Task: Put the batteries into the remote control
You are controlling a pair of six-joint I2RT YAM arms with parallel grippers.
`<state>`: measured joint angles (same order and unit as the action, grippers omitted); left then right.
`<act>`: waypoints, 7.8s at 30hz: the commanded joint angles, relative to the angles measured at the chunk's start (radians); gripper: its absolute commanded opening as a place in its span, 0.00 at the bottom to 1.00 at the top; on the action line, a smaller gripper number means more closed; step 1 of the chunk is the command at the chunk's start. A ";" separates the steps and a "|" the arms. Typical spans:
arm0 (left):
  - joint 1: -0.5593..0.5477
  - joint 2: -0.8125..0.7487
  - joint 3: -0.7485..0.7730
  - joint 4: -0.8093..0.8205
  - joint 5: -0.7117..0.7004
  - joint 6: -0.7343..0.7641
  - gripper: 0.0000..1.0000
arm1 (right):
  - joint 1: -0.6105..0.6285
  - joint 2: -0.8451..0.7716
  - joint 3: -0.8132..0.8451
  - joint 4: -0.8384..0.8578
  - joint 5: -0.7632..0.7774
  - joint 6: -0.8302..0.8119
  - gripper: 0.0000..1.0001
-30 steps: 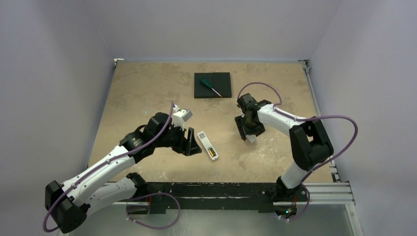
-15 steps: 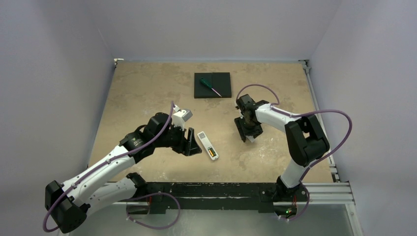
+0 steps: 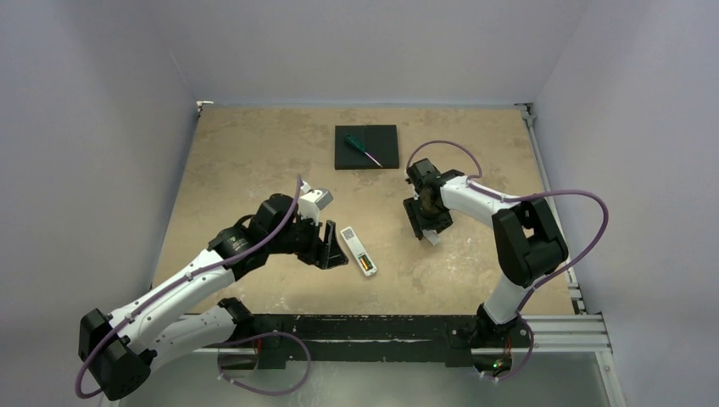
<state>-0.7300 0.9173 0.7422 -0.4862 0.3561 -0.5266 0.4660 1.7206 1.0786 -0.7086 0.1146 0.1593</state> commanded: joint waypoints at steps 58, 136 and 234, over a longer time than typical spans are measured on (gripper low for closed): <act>-0.009 0.014 -0.006 0.037 0.018 0.025 0.63 | 0.192 -0.079 -0.132 0.101 -0.013 0.285 0.50; -0.018 0.044 -0.006 0.038 0.010 0.022 0.64 | 0.376 -0.306 -0.178 0.110 0.078 0.433 0.27; -0.019 0.037 -0.007 0.033 -0.012 0.017 0.64 | 0.627 -0.095 0.003 0.156 0.126 0.422 0.40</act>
<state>-0.7429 0.9665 0.7380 -0.4797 0.3435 -0.5270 1.0874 1.6440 1.0397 -0.5541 0.2008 0.5758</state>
